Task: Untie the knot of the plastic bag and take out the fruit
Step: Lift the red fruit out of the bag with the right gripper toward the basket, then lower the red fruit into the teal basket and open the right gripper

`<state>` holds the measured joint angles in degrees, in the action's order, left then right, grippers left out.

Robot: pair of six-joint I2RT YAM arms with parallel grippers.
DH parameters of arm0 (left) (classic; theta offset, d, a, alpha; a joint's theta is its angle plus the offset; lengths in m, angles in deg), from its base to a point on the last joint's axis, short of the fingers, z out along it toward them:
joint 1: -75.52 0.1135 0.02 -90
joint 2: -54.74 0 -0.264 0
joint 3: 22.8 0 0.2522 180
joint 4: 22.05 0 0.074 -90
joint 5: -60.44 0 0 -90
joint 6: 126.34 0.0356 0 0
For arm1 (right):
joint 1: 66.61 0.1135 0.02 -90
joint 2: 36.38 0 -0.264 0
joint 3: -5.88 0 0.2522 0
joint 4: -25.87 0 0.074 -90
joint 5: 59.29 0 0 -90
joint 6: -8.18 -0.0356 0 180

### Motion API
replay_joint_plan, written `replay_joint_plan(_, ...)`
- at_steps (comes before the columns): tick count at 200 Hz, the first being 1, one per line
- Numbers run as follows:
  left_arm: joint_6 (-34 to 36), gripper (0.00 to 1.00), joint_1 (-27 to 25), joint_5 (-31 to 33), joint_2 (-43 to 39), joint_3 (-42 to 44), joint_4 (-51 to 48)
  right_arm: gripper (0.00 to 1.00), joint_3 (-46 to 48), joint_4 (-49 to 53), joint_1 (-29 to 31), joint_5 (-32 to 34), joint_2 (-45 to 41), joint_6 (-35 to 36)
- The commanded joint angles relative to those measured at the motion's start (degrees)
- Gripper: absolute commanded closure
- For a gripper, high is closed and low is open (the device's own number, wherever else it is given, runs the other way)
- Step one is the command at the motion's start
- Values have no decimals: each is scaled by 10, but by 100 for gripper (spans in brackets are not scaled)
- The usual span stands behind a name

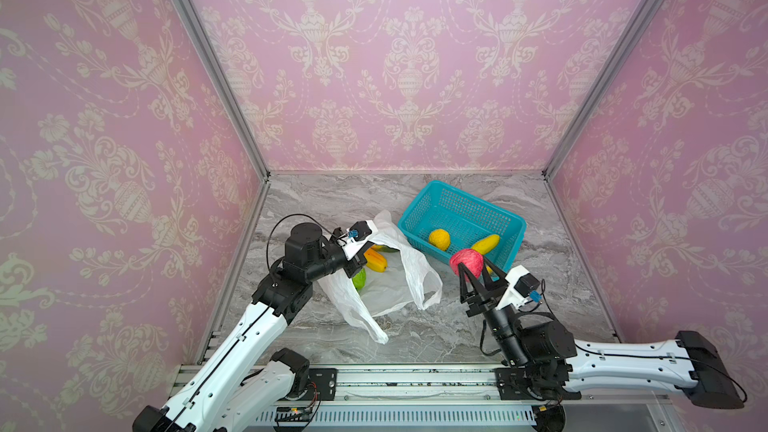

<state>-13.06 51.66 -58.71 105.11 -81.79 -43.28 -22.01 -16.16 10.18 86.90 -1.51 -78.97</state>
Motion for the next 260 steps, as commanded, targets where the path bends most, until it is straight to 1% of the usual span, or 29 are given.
replay_joint_plan(1,12,100,-5,9,3,-14,-14,81,11,150,-52,34,-94,-69)
replay_joint_plan(13,13,100,-4,9,3,-14,-15,81,4,249,-97,37,-139,-123)
replay_joint_plan(24,13,100,-5,9,3,-14,-15,80,-6,331,-136,41,-160,-178)
replay_joint_plan(34,14,100,-5,10,3,-14,-15,80,-19,391,-172,42,-162,-226)
replay_joint_plan(45,13,100,-5,9,3,-14,-15,79,-33,434,-210,20,-145,-260)
replay_joint_plan(65,13,100,-5,9,5,-14,-15,78,-87,490,-268,-35,-52,-310)
replay_joint_plan(87,14,100,-5,9,4,-14,-15,81,-165,547,-315,-75,102,-359)
replay_joint_plan(100,14,100,-6,12,2,-14,-16,84,-202,561,-345,-113,185,-368)
replay_joint_plan(107,15,100,-6,12,2,-14,-16,85,-218,563,-360,-131,223,-388)
replay_joint_plan(127,16,100,-6,12,1,-13,-15,82,-252,561,-394,-174,312,-393)
replay_joint_plan(134,16,100,-5,13,1,-13,-15,79,-262,565,-403,-179,335,-395)
replay_joint_plan(147,16,100,-6,13,3,-13,-15,71,-281,572,-419,-189,379,-398)
replay_joint_plan(161,16,100,-6,12,2,-13,-16,68,-296,568,-441,-212,424,-402)
replay_joint_plan(170,17,100,-6,14,3,-13,-17,68,-302,567,-453,-227,447,-407)
replay_joint_plan(192,18,100,-6,15,2,-13,-17,69,-325,574,-483,-267,500,-423)
replay_joint_plan(212,18,100,-6,15,3,-13,-17,68,-341,585,-494,-284,525,-429)
replay_joint_plan(222,18,100,-6,15,3,-13,-18,66,-342,585,-495,-287,528,-430)
replay_joint_plan(227,18,100,-6,15,2,-13,-18,63,-341,584,-496,-288,528,-430)
replay_joint_plan(235,18,100,-6,15,3,-13,-17,56,-338,580,-496,-289,527,-431)
replay_joint_plan(249,18,100,-6,15,2,-13,-17,41,-332,575,-496,-291,521,-431)
replay_joint_plan(260,18,100,-6,15,2,-13,-17,32,-327,572,-496,-292,513,-431)
